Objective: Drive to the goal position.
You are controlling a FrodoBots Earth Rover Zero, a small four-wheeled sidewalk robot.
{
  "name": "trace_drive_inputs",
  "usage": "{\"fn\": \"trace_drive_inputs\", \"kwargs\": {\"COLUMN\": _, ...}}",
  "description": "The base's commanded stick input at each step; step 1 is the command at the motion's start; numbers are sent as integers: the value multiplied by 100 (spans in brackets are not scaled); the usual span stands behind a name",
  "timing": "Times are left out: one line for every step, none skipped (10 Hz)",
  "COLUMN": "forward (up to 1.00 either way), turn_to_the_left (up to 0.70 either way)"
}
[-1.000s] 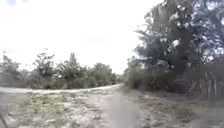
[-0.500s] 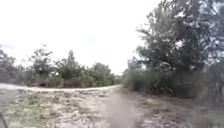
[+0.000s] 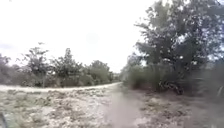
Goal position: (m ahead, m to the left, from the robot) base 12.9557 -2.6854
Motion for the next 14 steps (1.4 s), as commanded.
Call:
{"fn": "trace_drive_inputs", "kwargs": {"forward": 70, "turn_to_the_left": 35}}
{"fn": "trace_drive_inputs", "kwargs": {"forward": 70, "turn_to_the_left": 35}}
{"fn": "trace_drive_inputs", "kwargs": {"forward": 70, "turn_to_the_left": 35}}
{"fn": "trace_drive_inputs", "kwargs": {"forward": 70, "turn_to_the_left": 28}}
{"fn": "trace_drive_inputs", "kwargs": {"forward": 70, "turn_to_the_left": 0}}
{"fn": "trace_drive_inputs", "kwargs": {"forward": 70, "turn_to_the_left": 0}}
{"fn": "trace_drive_inputs", "kwargs": {"forward": 70, "turn_to_the_left": 0}}
{"fn": "trace_drive_inputs", "kwargs": {"forward": 70, "turn_to_the_left": 0}}
{"fn": "trace_drive_inputs", "kwargs": {"forward": 70, "turn_to_the_left": 0}}
{"fn": "trace_drive_inputs", "kwargs": {"forward": 70, "turn_to_the_left": 0}}
{"fn": "trace_drive_inputs", "kwargs": {"forward": 70, "turn_to_the_left": 0}}
{"fn": "trace_drive_inputs", "kwargs": {"forward": 70, "turn_to_the_left": 0}}
{"fn": "trace_drive_inputs", "kwargs": {"forward": 70, "turn_to_the_left": 0}}
{"fn": "trace_drive_inputs", "kwargs": {"forward": 70, "turn_to_the_left": 0}}
